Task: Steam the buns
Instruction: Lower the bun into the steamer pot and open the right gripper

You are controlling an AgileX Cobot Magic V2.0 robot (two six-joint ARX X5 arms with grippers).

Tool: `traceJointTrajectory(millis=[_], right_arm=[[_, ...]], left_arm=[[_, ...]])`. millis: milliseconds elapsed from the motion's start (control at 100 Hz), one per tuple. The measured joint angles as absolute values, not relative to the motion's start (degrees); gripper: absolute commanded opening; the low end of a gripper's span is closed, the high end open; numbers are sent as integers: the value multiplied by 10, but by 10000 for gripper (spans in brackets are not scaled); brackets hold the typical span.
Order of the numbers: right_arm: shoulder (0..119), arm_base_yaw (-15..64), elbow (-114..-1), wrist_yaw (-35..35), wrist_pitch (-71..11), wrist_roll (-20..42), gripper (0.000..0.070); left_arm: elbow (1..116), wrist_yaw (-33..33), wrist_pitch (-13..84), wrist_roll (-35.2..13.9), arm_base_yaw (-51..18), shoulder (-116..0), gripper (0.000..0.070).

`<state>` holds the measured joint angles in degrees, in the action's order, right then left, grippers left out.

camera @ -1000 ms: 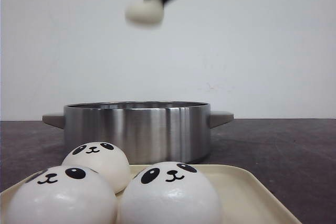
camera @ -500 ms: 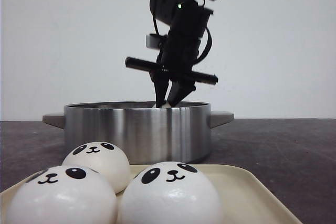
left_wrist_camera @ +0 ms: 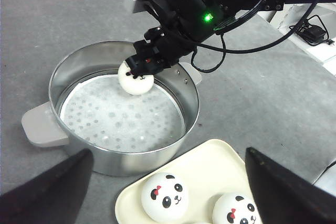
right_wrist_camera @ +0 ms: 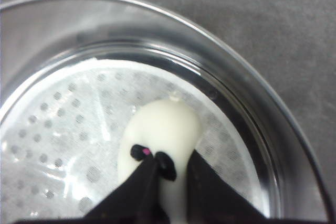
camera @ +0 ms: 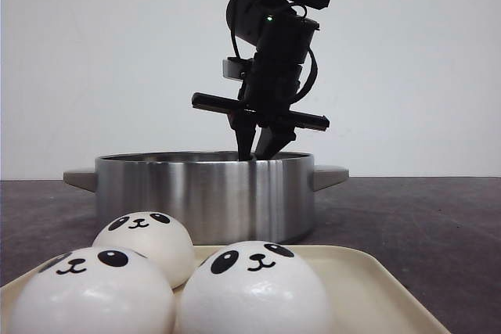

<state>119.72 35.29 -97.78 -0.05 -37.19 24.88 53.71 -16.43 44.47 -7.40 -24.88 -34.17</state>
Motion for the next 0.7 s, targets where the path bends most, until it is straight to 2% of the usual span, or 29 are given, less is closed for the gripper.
traceJointTrajectory(millis=[100,150,300,360,540,570,640,700], right_arm=[[1197,353,-978,0,-382,249,225],[1197,353,-978,0,-382,249,286],[1197,353,-978,2,-388,249,422],[1197,353,-978,7,-392,249,444],[1197,353,-978,12,-380,249,438],[1197,353,-980,10,-381,249,419],[1190,353,-983,10,-383,242,296],[1166,354,-983,11,-387,233,133]], left_arm=[[537,-164,445,-74,-249,-342,556],[537,-164,445,-74,-249,-342,556],[537,-164,445,-74,-249,-342,556],[537,-164,447,-74,-249,-342,556],[537,-164,449,-74,-249,-342,556],[537,-164,450,-75,-249,-342,556],[537,-164,450,-80,-249,-343,556],[537,-164,450,-88,-249,-349,556]])
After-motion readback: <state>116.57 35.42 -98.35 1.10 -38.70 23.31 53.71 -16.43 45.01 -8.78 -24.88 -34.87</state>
